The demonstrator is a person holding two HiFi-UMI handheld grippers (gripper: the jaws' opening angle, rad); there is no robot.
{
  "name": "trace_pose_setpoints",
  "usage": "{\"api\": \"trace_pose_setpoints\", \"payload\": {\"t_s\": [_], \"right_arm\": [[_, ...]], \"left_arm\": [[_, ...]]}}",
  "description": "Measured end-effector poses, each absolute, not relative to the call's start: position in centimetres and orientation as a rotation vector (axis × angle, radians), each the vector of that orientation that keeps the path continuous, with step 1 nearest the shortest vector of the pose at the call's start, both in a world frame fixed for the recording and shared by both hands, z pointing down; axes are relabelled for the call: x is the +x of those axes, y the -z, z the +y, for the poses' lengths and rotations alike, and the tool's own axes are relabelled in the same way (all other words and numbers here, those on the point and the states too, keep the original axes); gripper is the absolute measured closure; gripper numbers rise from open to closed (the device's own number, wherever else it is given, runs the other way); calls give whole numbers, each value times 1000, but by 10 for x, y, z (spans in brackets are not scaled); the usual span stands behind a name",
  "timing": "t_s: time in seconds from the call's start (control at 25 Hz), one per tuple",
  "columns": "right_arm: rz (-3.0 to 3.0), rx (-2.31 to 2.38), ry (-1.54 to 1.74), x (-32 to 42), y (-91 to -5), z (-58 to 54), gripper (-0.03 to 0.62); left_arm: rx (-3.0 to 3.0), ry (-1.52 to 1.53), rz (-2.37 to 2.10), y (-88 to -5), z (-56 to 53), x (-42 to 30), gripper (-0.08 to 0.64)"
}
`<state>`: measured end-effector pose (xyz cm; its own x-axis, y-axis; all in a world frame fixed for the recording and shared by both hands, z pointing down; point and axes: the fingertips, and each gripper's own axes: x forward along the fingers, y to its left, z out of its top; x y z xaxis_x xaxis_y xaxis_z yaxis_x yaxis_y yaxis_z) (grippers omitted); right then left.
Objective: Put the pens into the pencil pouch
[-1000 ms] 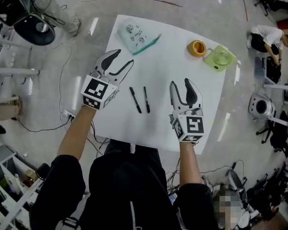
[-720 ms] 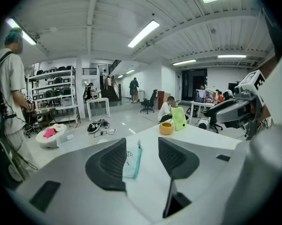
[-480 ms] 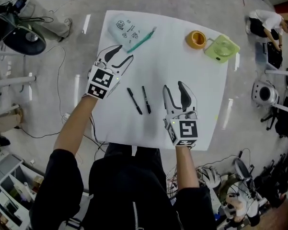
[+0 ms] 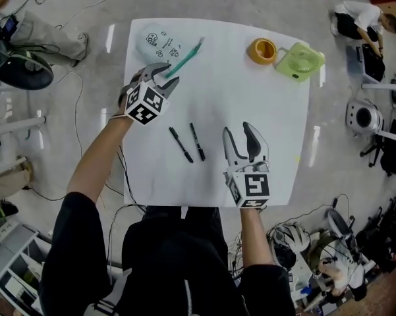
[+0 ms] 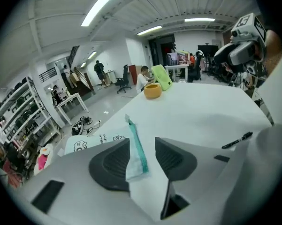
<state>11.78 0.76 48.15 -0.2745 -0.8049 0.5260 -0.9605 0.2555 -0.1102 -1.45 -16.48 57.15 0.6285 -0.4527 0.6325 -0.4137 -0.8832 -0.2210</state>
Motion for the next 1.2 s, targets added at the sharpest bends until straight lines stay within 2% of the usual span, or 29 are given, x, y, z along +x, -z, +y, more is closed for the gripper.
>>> {"api": "trace_pose_setpoints", "payload": {"t_s": [0.4, 0.56, 0.84, 1.2], "right_arm": [[-2136, 1631, -646, 126, -496, 4, 394], [-2124, 1668, -657, 129, -494, 1, 396], [-2122, 1643, -676, 128, -500, 2, 400], [-2103, 1626, -698, 126, -503, 5, 405]], "left_arm": [[-2718, 1292, 661, -626, -180, -18, 371], [-2715, 1308, 668, -628, -181, -21, 431], [-2782, 1244, 727, -623, -182, -21, 480], [-3034, 1080, 934, -601, -187, -28, 488]]}}
